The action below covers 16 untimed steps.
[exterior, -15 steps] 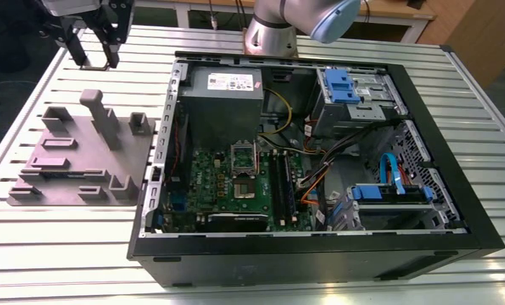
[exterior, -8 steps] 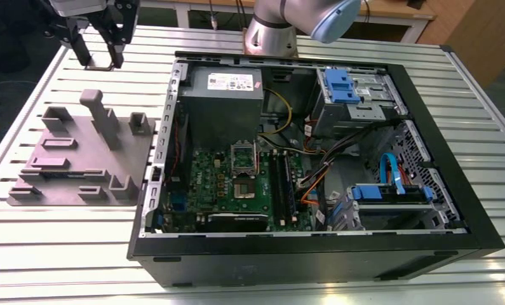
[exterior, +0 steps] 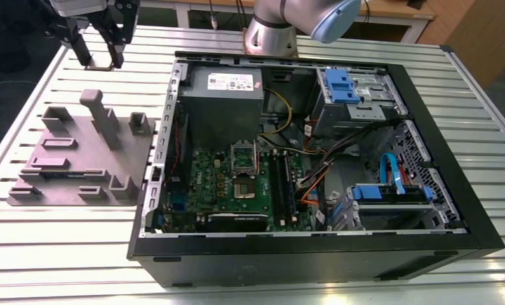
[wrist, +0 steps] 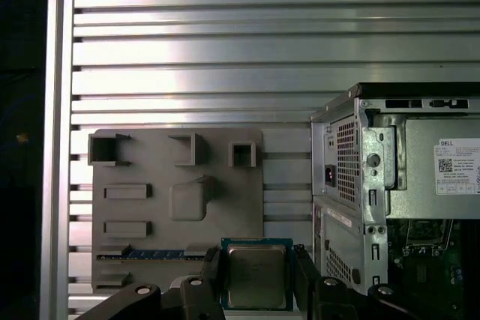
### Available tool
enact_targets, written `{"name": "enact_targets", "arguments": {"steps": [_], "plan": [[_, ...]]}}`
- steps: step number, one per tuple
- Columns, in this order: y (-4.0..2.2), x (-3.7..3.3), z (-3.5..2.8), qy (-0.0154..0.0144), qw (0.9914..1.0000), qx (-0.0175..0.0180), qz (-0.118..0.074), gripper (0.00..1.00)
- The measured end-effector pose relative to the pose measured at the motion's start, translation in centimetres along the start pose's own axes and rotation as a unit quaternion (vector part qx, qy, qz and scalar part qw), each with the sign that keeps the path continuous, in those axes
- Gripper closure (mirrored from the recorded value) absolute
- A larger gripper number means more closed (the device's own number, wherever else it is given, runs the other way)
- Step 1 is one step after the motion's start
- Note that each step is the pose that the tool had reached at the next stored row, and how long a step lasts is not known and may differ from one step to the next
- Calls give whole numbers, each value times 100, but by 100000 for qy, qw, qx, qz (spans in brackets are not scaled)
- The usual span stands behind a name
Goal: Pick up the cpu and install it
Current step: 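Pick up the cpu and move it towards the insertion slot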
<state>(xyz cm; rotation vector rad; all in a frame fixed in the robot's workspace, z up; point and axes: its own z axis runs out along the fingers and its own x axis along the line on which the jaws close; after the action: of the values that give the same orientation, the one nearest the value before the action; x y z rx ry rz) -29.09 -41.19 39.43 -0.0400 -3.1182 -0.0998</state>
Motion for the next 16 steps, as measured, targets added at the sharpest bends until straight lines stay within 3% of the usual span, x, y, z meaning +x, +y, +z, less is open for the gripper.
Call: {"name": "enact_targets", "arguments": {"steps": [10, 16], "plan": [[2, -89, -2, 41, 100000, 5, 2, 53], [3, -98, -2, 41, 100000, 4, 2, 53]]}}
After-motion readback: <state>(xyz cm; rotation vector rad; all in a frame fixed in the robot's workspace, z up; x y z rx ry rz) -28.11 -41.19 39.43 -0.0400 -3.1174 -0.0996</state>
